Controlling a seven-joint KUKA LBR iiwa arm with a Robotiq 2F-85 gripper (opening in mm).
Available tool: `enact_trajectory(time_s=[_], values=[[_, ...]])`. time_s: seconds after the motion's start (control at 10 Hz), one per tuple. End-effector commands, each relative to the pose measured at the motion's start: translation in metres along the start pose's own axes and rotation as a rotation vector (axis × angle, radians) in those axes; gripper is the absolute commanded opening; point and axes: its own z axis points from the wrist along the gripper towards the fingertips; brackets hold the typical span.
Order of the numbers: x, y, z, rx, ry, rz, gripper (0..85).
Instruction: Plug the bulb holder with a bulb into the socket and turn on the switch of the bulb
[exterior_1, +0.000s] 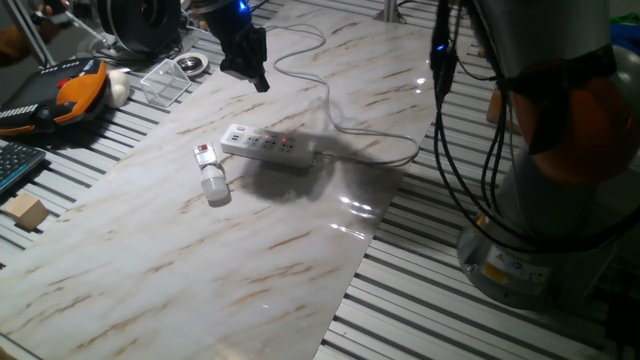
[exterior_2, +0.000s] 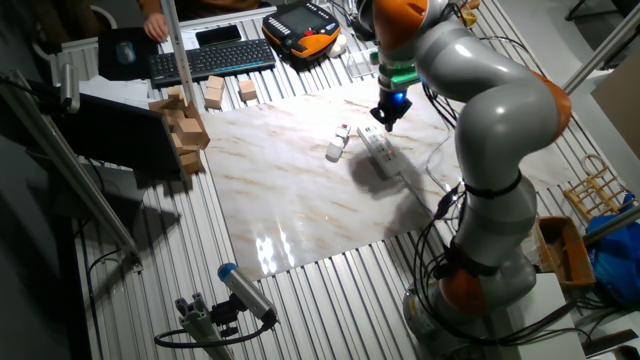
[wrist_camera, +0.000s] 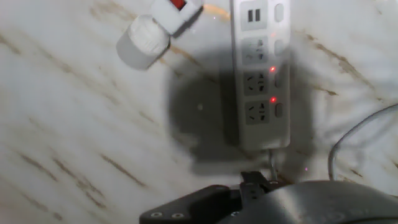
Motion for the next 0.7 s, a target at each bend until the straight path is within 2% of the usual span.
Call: enact_trajectory(time_s=[0.0, 0.2, 0.3, 0.4, 0.6], values=[[0.0000, 0.0000, 0.0001, 0.010, -0.011, 0.020, 0.0], [0.0000, 0.0000, 0.0001, -0.033, -0.017, 0.049, 0.0], [0.0000, 0.0000, 0.0001, -0.055, -0.030, 0.071, 0.0], [0.0000, 0.0000, 0.0001, -0.053, -0.048, 0.089, 0.0], [0.0000, 0.0000, 0.0001, -0.084, -0.080, 0.159, 0.0]])
